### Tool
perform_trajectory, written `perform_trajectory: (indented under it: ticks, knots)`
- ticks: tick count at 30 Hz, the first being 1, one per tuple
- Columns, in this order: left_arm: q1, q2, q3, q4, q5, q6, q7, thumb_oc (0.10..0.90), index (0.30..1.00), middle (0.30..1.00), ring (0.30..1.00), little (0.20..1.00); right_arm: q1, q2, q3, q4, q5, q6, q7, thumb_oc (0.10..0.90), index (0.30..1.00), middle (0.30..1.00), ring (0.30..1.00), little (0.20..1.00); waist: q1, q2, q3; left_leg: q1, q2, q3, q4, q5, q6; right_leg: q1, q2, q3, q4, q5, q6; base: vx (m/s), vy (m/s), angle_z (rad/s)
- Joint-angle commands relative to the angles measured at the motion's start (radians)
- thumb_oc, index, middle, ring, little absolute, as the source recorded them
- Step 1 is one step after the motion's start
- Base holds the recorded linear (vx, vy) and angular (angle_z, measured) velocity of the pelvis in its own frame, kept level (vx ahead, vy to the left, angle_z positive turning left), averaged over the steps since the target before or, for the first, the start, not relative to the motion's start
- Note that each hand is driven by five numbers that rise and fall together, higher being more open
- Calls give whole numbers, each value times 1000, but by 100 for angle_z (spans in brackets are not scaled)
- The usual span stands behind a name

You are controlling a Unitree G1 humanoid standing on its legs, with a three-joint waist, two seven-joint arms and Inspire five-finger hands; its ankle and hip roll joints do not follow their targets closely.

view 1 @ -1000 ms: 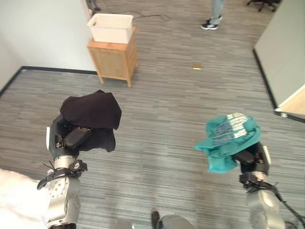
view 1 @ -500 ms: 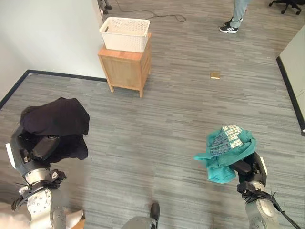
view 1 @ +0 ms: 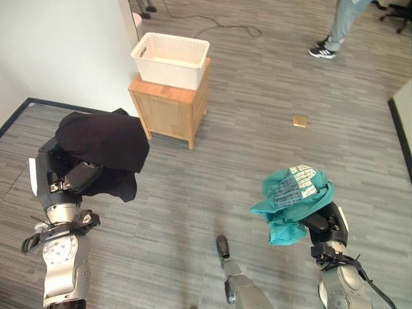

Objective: Pick up bed clothes into laundry basket.

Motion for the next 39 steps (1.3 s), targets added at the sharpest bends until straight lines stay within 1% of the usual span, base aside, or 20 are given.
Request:
perform_trajectory:
  ticks: [1,2,3,6,10,11,15,16,17,20,21,23,24,25,27,29,32,34,36,39]
  knots:
    - [-41,137,87,-142,7,-113,7,400,300,300,300,300,-80,-89,-91,-125,18,-120,6,400,300,300,300,300,-7,1,-85,-146,225,40,65,309,-107,113,-76,-9,10,-197,193,376,-375,9]
    - [-43,132,87,-133,-11,-110,9,400,300,300,300,300,-88,-95,-90,-125,37,-128,4,400,300,300,300,300,-8,-12,-81,-193,235,57,154,379,-97,132,-80,-15,15,-206,177,370,-437,25]
    - [-48,120,83,-122,-26,-103,19,400,300,300,300,300,-93,-104,-95,-127,62,-136,8,400,300,300,300,300,-11,-27,-65,-270,262,91,268,407,-49,173,-76,-24,32,-239,152,383,-495,33]
    - [-61,115,50,-107,-48,-89,1,400,300,300,300,300,-130,-141,-84,-115,60,-137,-18,400,300,300,300,300,20,-62,-37,-381,217,117,313,380,-33,232,-70,-11,38,-261,117,282,-309,35]
    - [-70,99,2,-76,-80,-82,-16,400,300,300,300,300,-158,-160,-66,-141,70,-124,-12,400,300,300,300,300,45,-64,-41,-434,147,138,191,317,-43,285,-75,-22,31,-297,105,414,-218,0]
    - [-76,110,-38,-56,-65,-81,-19,400,300,300,300,300,-185,-178,-23,-158,49,-124,-13,400,300,300,300,300,72,-26,-54,-460,58,176,-34,310,-33,328,-17,-27,34,-330,100,463,-185,14]
    - [-77,109,-39,-54,-64,-83,-19,400,300,300,300,300,-186,-179,-22,-156,48,-125,-14,400,300,300,300,300,75,-29,-50,-437,54,181,-64,322,-31,335,-23,-23,35,-336,100,184,-70,-2]
    - [-80,110,-43,-44,-59,-83,-15,400,300,300,300,300,-193,-180,2,-158,30,-121,-9,400,300,300,300,300,94,1,-65,-468,6,200,-131,353,-22,371,19,-24,33,-355,92,1090,-219,-22]
    - [-74,118,-8,-39,-27,-89,2,400,300,300,300,300,-214,-166,35,-152,6,-108,5,400,300,300,300,300,134,15,-106,-488,-41,298,-178,406,-12,501,24,0,30,-449,82,1099,-219,23]
    - [-54,118,9,-54,-23,-88,7,400,300,300,300,300,-212,-149,55,-154,-2,-99,12,400,300,300,300,300,149,3,-121,-464,-39,300,-152,379,17,539,-18,-5,39,-485,95,676,-47,-35]
    - [-31,120,38,-63,-11,-87,11,400,300,300,300,300,-209,-142,56,-151,-5,-92,23,400,300,300,300,300,157,-18,-137,-452,-46,285,-140,357,27,544,-51,-12,66,-495,110,626,25,-31]
    - [-15,118,54,-81,8,-78,19,400,300,300,300,300,-205,-118,60,-156,-18,-87,30,400,300,300,300,300,164,-45,-143,-413,-50,275,-132,319,46,509,-113,-33,225,-417,157,519,27,-15]
    - [-10,117,66,-95,14,-79,26,400,300,300,300,300,-206,-111,62,-155,-19,-88,39,400,300,300,300,300,168,-52,-133,-392,-52,271,-129,305,58,460,-136,-35,389,-295,192,477,31,-12]
    - [-17,131,65,-102,7,-75,29,400,300,300,300,300,-197,-109,64,-160,-33,-79,45,400,300,300,300,300,153,-26,-100,-331,-17,240,-140,295,67,335,-108,-37,590,-159,190,372,11,-8]
    - [-28,142,66,-99,1,-78,33,400,300,300,300,300,-189,-110,58,-155,-40,-79,42,400,300,300,300,300,130,-14,-82,-294,-7,214,-151,280,71,279,-79,-20,669,-171,178,322,-19,26]
    - [-45,165,64,-93,2,-81,30,400,300,300,300,300,-169,-99,38,-141,-41,-75,35,400,300,300,300,300,106,19,-61,-247,28,173,-176,277,62,175,-67,-22,714,-264,143,384,-111,76]
    - [-56,173,48,-88,-3,-81,17,400,300,300,300,300,-137,-102,10,-128,-39,-73,32,400,300,300,300,300,78,27,-56,-215,40,127,-191,277,46,139,-89,-24,579,-327,126,303,-154,90]
    - [-84,177,23,-62,-24,-88,3,400,300,300,300,300,-114,-111,-40,-111,-38,-77,18,400,300,300,300,300,44,23,-65,-210,30,84,-199,259,13,152,-61,54,237,-348,156,323,-199,60]
    - [-122,178,-4,-47,-32,-108,29,400,300,300,300,300,-101,-125,-91,-120,-43,-102,-7,400,300,300,300,300,13,8,-73,-211,36,75,-197,232,2,199,-68,108,-7,-301,198,365,-286,125]
    - [-108,107,-39,-40,-66,-92,-14,400,300,300,300,300,-92,-155,-114,-139,-12,-102,-6,400,300,300,300,300,20,-22,-79,-230,63,103,-181,270,-44,283,-85,51,-50,-247,179,206,-314,115]
